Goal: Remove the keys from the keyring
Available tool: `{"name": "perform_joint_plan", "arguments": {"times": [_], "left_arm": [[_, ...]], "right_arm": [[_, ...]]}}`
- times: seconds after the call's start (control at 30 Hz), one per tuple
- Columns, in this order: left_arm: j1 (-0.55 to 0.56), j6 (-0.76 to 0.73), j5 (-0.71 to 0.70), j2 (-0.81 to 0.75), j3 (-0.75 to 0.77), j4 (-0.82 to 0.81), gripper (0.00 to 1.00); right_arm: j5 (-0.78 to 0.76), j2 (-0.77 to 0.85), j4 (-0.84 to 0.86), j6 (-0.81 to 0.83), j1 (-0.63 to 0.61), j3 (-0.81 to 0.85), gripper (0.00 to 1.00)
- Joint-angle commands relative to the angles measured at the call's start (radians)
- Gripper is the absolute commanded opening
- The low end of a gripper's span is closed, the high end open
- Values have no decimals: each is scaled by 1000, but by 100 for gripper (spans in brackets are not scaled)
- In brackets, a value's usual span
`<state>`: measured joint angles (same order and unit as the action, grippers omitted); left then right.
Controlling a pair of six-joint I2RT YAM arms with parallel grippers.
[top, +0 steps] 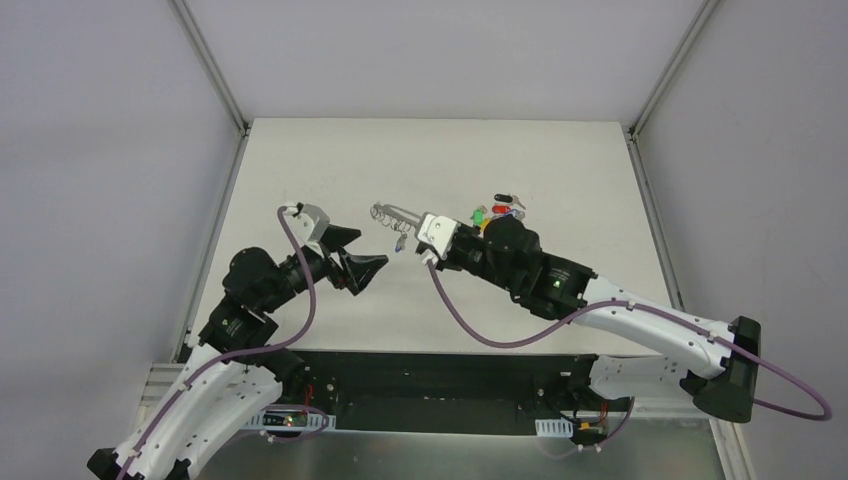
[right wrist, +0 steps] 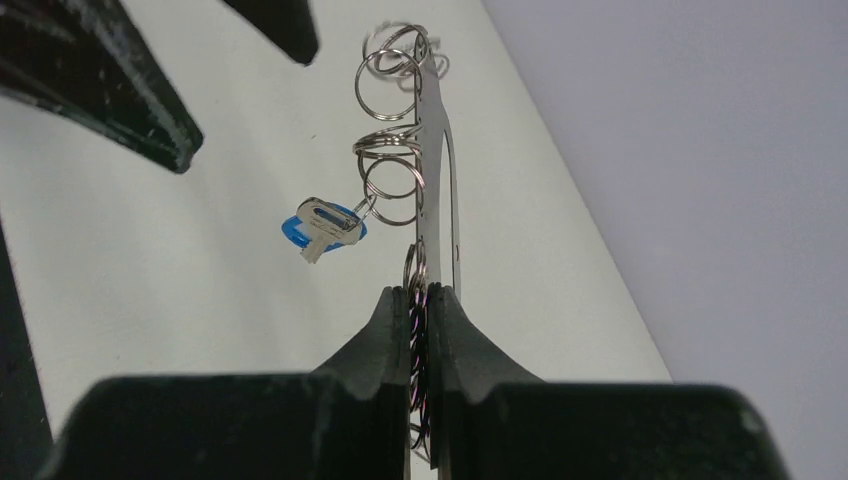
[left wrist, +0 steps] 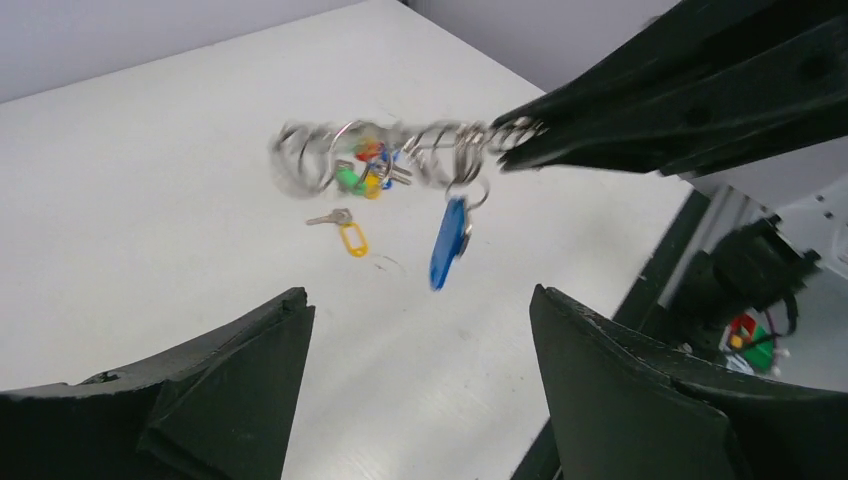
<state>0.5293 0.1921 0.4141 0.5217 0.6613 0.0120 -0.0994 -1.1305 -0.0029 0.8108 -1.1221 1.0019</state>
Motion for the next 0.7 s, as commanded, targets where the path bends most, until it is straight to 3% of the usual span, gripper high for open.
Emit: {"name": "perform_joint_plan", "arguments": {"times": [0.0, 0.1, 0.23, 0.4, 0.67], "left_arm": [[3, -8, -280, -55, -16, -73, 86], [3, -77, -365, -26, 79, 23, 87], [3, -131, -77, 54, 136, 48, 82], [5, -92, 239, 159, 43, -153, 83], [15, -158, 305, 210, -7, -318, 76]], "right_arm": [[-95, 14, 50, -46, 12, 99, 0], [-70, 24, 41, -51, 17, 69, 0], [-82, 40, 52, -106, 25, 57, 0], [-82, 56, 52, -171, 34, 75, 0], [-94, 61, 55, -220, 42, 95, 0]]}}
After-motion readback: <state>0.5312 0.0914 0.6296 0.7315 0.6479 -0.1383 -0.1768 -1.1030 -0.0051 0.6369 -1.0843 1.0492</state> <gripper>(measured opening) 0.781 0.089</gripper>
